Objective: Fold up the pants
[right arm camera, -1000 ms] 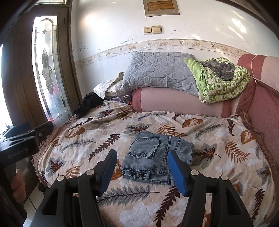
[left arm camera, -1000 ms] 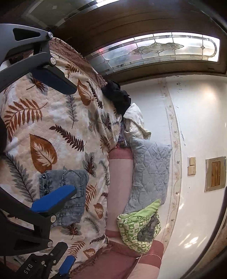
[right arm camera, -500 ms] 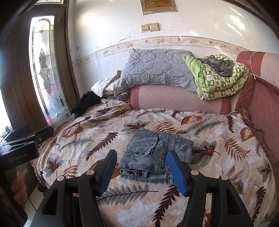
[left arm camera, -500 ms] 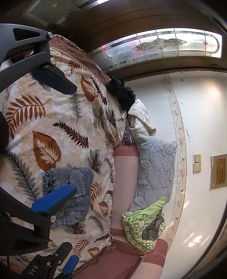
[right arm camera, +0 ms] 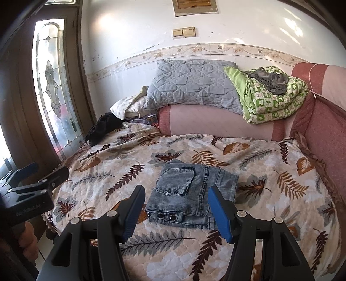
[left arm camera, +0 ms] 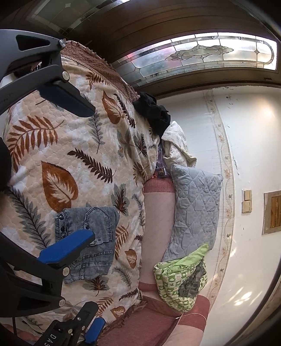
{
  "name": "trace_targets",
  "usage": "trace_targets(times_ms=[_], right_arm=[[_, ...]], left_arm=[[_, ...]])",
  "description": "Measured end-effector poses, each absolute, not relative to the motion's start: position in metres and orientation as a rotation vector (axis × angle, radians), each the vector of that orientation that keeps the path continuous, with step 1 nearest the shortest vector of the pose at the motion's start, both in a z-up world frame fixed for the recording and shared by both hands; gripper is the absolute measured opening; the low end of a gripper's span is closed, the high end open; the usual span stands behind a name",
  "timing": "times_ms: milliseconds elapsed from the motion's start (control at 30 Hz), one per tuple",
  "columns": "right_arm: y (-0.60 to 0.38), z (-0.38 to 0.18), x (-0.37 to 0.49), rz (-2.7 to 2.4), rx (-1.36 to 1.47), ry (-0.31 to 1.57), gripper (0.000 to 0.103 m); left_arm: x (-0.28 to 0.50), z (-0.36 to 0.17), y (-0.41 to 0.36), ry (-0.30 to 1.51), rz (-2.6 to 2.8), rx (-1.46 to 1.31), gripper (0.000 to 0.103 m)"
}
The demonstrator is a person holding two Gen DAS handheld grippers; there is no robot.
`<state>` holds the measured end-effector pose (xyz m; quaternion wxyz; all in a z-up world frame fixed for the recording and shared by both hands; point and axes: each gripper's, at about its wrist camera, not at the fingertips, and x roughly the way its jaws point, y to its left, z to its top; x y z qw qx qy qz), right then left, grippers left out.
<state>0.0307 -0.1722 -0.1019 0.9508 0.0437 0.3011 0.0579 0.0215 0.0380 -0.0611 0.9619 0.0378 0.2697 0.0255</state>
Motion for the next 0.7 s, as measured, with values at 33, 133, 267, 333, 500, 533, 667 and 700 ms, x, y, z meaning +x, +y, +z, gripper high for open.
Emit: trace_targets(times_ms=[33,133,267,333,500,533,667,700], right_arm=[[-0.170,-0.103,0.032,0.121,0.084,0.615,0.064],[-0.165,-0.105,0.033,0.127,0.079,0.624,0.064],[-0.159,-0.107,0.035,0.137,0.072,0.629,0.064],[-0.157,-0.108,0.037,0.143,0.070,0.632,0.064],[-0.151,-0.111,0.042,0.151,0.062,0.642,0.064],[-0.150,-0.112,0.043,0.151,0.060,0.645,0.064],[-0.147,-0.114,0.046,0.149,0.054,0.652,0.064],[-0.146,-0.114,0.046,0.149,0.052,0.653,0.064]], left_arm=[[0.021,-0.061,0.038,0.546,0.052,0.076,0.103],[0.021,-0.061,0.039,0.545,0.054,0.074,0.103],[0.022,-0.063,0.042,0.545,0.057,0.069,0.103],[0.023,-0.065,0.044,0.549,0.055,0.067,0.103],[0.027,-0.068,0.047,0.557,0.050,0.061,0.103],[0.028,-0.069,0.047,0.557,0.049,0.059,0.103],[0.029,-0.069,0.048,0.559,0.047,0.058,0.103],[0.031,-0.070,0.049,0.561,0.045,0.057,0.103]])
